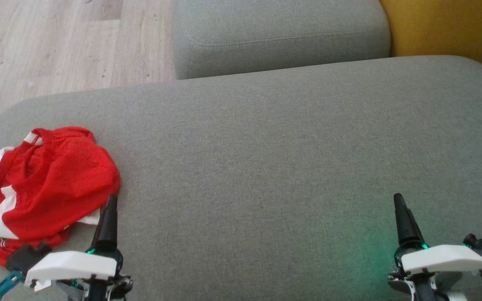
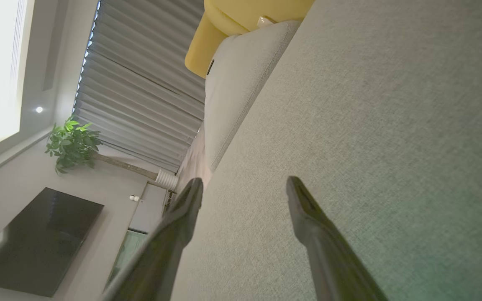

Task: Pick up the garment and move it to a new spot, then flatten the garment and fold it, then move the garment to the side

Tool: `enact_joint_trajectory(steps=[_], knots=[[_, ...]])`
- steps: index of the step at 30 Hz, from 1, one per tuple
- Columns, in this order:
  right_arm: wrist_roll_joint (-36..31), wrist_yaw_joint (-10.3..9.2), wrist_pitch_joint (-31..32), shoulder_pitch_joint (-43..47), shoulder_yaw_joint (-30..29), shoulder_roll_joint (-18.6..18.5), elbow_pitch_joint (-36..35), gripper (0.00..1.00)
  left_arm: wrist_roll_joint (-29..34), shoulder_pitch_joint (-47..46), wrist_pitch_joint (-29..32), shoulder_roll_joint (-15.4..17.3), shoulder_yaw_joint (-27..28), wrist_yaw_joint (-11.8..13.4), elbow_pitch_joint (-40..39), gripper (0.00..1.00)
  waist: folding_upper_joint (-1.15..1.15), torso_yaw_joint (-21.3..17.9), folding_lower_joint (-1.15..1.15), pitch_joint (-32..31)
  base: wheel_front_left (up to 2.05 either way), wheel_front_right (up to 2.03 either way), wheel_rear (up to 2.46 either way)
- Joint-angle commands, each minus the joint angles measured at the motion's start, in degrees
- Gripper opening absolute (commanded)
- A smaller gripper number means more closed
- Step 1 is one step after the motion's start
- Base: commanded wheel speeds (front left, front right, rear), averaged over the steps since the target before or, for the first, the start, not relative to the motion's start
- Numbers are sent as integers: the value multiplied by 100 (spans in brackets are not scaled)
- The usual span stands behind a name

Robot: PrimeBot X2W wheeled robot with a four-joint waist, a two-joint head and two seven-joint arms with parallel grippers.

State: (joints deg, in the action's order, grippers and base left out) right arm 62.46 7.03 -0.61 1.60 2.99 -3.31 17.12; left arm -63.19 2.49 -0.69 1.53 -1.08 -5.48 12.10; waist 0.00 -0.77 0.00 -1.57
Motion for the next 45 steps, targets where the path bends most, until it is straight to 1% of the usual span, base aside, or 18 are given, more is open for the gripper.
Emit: enact_joint_trajectory(steps=[1,6,11,17,29,31,45], knots=[[-193,16,-71,-280,103,-106,-240,100,212,-134,-75,63,33,12,-257,100,0,-2,0,-4,0,0,0],[-512,18,-155,-283,198,-109,-248,100,625,-109,-159,67,-33,40,-330,100,0,-8,0,-20,0,0,0],[-879,20,-240,-294,88,-71,-418,100,1015,-90,-243,71,-71,73,-429,100,0,-14,0,-27,0,0,0],[-1305,22,-341,-265,89,-74,-526,100,1472,-74,-343,80,-101,111,-547,100,0,-26,0,-46,0,0,0],[-2168,27,-544,-269,462,-83,-443,100,2355,-46,-544,98,-222,193,-770,100,0,-28,0,-99,0,0,0],[-2239,27,-561,-273,483,-81,-438,100,2427,-39,-561,99,-229,198,-788,100,0,-28,0,-103,0,0,0],[-3254,32,-797,-264,702,-63,-416,100,3435,47,-795,130,-356,237,-957,100,0,-21,0,-171,0,0,0]])
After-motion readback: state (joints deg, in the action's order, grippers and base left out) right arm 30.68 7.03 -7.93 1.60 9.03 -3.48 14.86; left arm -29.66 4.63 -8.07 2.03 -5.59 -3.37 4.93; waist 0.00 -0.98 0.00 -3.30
